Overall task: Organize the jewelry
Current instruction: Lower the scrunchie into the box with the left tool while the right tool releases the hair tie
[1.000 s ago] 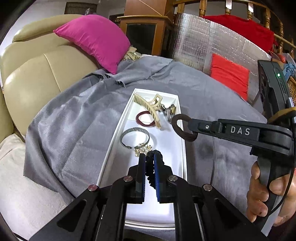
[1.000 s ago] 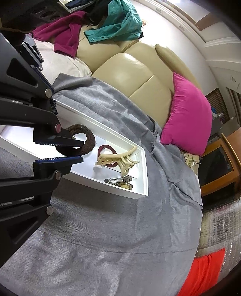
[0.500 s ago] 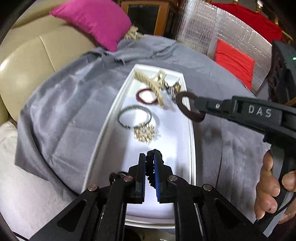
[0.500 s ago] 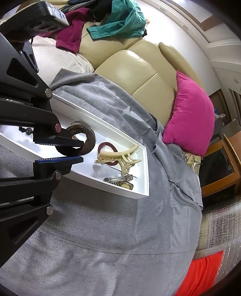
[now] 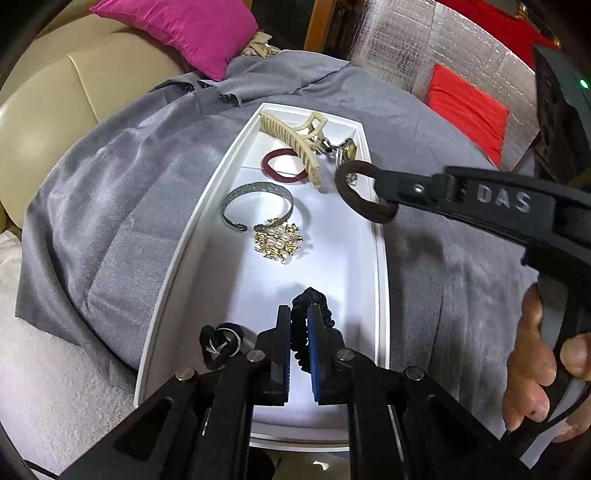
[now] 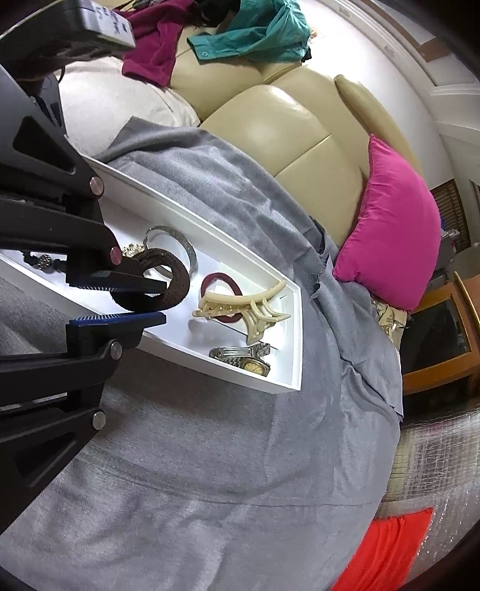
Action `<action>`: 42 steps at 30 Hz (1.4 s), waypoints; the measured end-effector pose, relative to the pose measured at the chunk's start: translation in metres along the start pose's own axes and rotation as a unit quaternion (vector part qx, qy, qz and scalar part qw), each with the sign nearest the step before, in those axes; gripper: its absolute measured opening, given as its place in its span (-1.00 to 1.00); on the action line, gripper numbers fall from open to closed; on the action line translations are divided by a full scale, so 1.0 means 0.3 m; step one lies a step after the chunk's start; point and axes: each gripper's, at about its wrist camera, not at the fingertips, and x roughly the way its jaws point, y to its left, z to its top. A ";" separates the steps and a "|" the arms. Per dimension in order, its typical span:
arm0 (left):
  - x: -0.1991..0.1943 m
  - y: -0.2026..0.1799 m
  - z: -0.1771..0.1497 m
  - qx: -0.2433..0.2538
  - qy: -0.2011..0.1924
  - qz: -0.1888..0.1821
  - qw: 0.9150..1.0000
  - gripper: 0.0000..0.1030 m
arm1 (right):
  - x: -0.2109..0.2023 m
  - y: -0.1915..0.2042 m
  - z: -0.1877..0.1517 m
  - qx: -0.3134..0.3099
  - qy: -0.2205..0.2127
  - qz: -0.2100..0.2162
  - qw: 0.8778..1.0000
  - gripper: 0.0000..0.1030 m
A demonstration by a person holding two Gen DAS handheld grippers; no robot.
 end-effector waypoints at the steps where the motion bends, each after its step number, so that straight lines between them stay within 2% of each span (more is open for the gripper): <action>1: 0.000 -0.003 0.000 0.001 0.000 0.000 1.000 -0.83 | 0.005 0.001 0.004 -0.002 0.000 -0.004 1.000 -0.78; 14: 0.005 -0.006 0.002 0.000 0.001 0.004 1.000 -0.83 | 0.115 -0.024 0.030 -0.015 0.028 -0.016 0.999 -0.79; 32: 0.032 -0.011 -0.003 -0.001 0.028 0.012 1.000 -0.81 | 0.117 -0.015 0.037 -0.022 0.038 -0.022 0.999 -0.74; 34: 0.035 -0.009 -0.004 -0.004 0.030 0.013 0.999 -0.72 | 0.114 -0.020 0.038 -0.019 0.040 -0.017 0.999 -0.72; 35: 0.035 -0.007 -0.004 -0.005 0.031 0.013 0.999 -0.58 | 0.108 -0.023 0.040 -0.015 0.039 -0.012 0.999 -0.68; 36: 0.033 -0.006 -0.004 -0.007 0.029 0.013 0.999 -0.40 | 0.102 -0.027 0.040 -0.012 0.038 -0.007 0.999 -0.57; 37: 0.029 -0.006 -0.002 -0.008 0.027 0.015 0.999 -0.31 | 0.094 -0.030 0.040 -0.008 0.035 -0.005 0.999 -0.47; 39: 0.015 -0.010 0.000 -0.005 0.016 0.022 1.000 -0.10 | 0.072 -0.035 0.038 -0.003 0.029 -0.010 1.000 -0.03; 42: -0.024 -0.020 -0.003 0.004 -0.009 0.040 0.999 0.11 | 0.014 -0.036 0.024 -0.004 0.010 -0.004 1.000 -0.01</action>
